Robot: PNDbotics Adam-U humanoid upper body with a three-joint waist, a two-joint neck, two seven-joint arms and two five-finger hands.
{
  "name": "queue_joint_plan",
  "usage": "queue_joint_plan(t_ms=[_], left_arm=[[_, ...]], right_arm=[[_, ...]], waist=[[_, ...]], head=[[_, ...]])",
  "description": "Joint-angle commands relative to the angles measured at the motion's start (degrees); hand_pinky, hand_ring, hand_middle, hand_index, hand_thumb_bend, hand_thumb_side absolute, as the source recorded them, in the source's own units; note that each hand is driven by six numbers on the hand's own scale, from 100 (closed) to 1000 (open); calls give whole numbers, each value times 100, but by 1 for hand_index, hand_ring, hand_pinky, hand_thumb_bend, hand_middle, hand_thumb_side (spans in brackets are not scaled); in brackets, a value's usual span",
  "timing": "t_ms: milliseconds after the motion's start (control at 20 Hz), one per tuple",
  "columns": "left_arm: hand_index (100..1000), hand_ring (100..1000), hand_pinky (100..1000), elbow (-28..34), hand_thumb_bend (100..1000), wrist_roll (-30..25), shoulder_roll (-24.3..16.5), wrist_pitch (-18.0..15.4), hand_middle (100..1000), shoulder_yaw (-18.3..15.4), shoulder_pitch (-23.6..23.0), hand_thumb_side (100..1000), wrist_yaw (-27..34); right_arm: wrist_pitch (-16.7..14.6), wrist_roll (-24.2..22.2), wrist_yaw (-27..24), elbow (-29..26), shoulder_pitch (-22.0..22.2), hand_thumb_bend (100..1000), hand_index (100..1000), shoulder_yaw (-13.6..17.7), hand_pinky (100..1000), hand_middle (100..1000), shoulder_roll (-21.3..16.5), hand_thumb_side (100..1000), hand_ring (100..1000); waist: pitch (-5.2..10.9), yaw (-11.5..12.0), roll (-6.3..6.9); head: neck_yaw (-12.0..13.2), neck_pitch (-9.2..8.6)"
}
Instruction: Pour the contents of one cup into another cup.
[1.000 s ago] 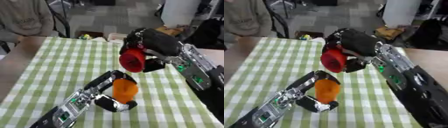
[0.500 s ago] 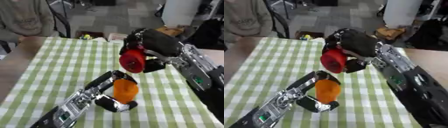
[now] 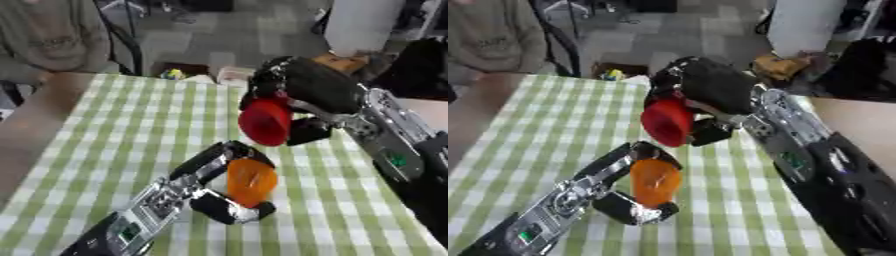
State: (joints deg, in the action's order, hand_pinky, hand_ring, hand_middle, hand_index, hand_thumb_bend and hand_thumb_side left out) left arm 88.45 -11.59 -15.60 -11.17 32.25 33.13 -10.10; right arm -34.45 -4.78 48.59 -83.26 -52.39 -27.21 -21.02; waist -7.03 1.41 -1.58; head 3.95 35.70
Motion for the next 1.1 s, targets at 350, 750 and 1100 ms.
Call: queue_joint_plan(t_ms=[350,750,1100], left_arm=[[647,244,390,119,100,-25,-91,-17,137,-84,79,268,34],[647,245,390,119,100,-34,-91,-22,138,-84,81,268,38],[648,246,391,109,100,-43,-89,-30,138,-82,77,270,39]], right_arm=[[-14,16,43,-115,-127,100,467,40,601,321,-135,100,540],[-46,21,112,-138,-139,100,469,33,604,327,-138,100,542],[-99,52,248,-171,-139,100,471,23,606,331,-138,100,490]], waist=[[110,8,8],[110,7,3],[113,2,3]], head=[[22,3],[30,3],[41,9]])
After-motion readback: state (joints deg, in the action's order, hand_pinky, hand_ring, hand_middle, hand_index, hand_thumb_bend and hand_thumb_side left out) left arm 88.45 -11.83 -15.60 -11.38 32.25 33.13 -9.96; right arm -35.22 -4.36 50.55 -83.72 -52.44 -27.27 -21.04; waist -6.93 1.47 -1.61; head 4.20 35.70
